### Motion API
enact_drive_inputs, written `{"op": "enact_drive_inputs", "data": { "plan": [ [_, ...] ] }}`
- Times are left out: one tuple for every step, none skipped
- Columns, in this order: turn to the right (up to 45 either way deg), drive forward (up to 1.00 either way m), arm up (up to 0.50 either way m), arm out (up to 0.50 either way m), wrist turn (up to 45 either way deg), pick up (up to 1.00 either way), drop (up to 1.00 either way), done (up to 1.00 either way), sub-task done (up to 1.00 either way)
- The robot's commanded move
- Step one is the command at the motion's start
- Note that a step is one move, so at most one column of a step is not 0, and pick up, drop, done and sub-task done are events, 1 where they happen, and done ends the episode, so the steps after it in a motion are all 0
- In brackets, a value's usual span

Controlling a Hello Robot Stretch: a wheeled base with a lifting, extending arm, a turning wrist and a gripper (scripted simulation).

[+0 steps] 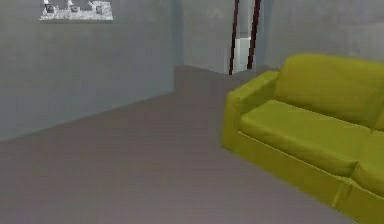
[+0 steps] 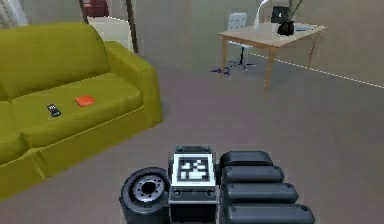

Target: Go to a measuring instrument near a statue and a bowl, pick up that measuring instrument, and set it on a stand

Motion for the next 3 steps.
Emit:
{"op": "enact_drive_inputs", "data": {
  "plan": [
    [45.0, 0.00, 0.00, 0.00, 0.0, 0.00, 0.00, 0.00, 0.00],
    [3.0, 0.00, 0.00, 0.00, 0.0, 0.00, 0.00, 0.00, 0.00],
    [-45.0, 0.00, 0.00, 0.00, 0.0, 0.00, 0.00, 0.00, 0.00]
  ]
}}
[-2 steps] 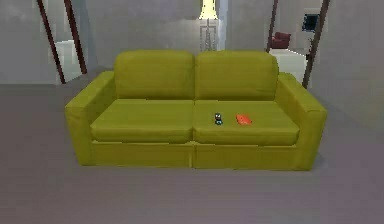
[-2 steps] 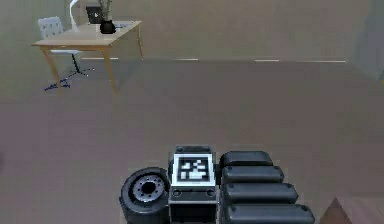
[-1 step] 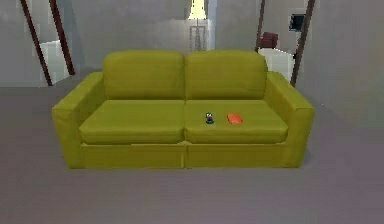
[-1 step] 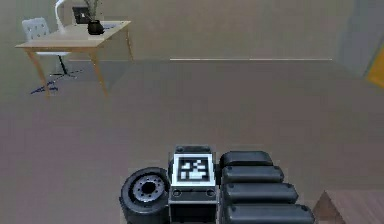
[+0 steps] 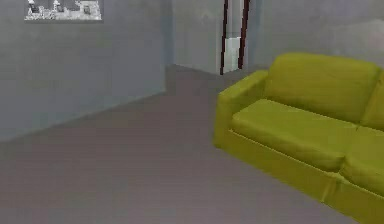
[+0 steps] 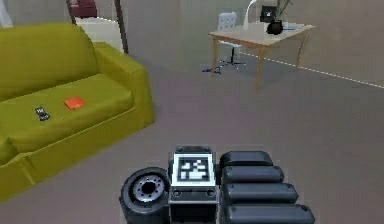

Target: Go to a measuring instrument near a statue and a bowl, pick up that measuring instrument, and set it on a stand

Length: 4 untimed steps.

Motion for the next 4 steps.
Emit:
{"op": "enact_drive_inputs", "data": {
  "plan": [
    [-45.0, 0.00, 0.00, 0.00, 0.0, 0.00, 0.00, 0.00, 0.00],
    [-6.0, 0.00, 0.00, 0.00, 0.0, 0.00, 0.00, 0.00, 0.00],
    [45.0, 0.00, 0.00, 0.00, 0.0, 0.00, 0.00, 0.00, 0.00],
    [45.0, 0.00, 0.00, 0.00, 0.0, 0.00, 0.00, 0.00, 0.00]
  ]
}}
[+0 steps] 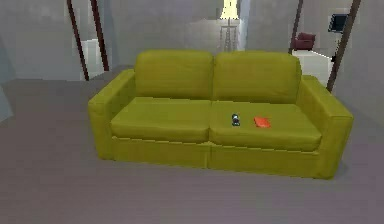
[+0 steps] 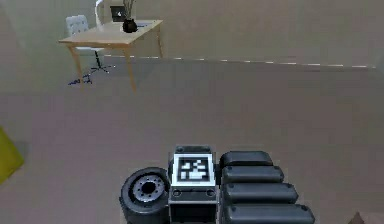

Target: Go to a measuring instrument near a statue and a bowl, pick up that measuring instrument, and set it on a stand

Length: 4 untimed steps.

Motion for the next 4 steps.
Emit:
{"op": "enact_drive_inputs", "data": {
  "plan": [
    [24.0, 0.00, 0.00, 0.00, 0.0, 0.00, 0.00, 0.00, 0.00],
    [45.0, 0.00, 0.00, 0.00, 0.0, 0.00, 0.00, 0.00, 0.00],
    [45.0, 0.00, 0.00, 0.00, 0.0, 0.00, 0.00, 0.00, 0.00],
    [45.0, 0.00, 0.00, 0.00, 0.0, 0.00, 0.00, 0.00, 0.00]
  ]
}}
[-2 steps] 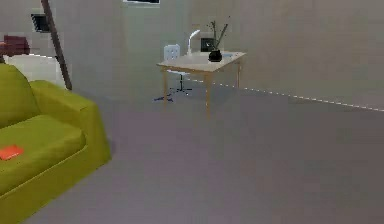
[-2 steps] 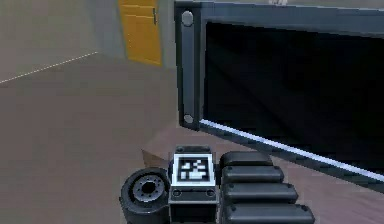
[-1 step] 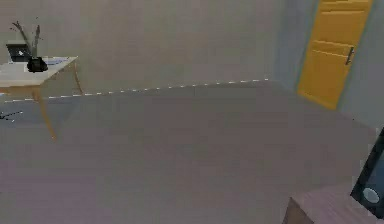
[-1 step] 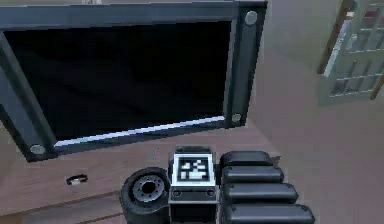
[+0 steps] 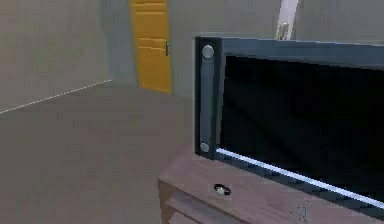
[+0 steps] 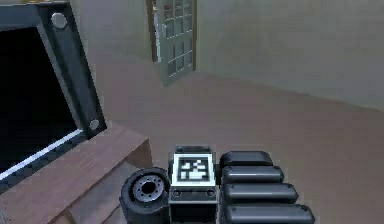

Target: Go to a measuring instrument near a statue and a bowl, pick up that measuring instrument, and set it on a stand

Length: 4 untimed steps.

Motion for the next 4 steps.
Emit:
{"op": "enact_drive_inputs", "data": {
  "plan": [
    [30.0, 0.00, 0.00, 0.00, 0.0, 0.00, 0.00, 0.00, 0.00],
    [0.0, 0.30, 0.00, 0.00, 0.0, 0.00, 0.00, 0.00, 0.00],
    [-45.0, 0.00, 0.00, 0.00, 0.0, 0.00, 0.00, 0.00, 0.00],
    [-21.0, 0.00, 0.00, 0.00, 0.0, 0.00, 0.00, 0.00, 0.00]
  ]
}}
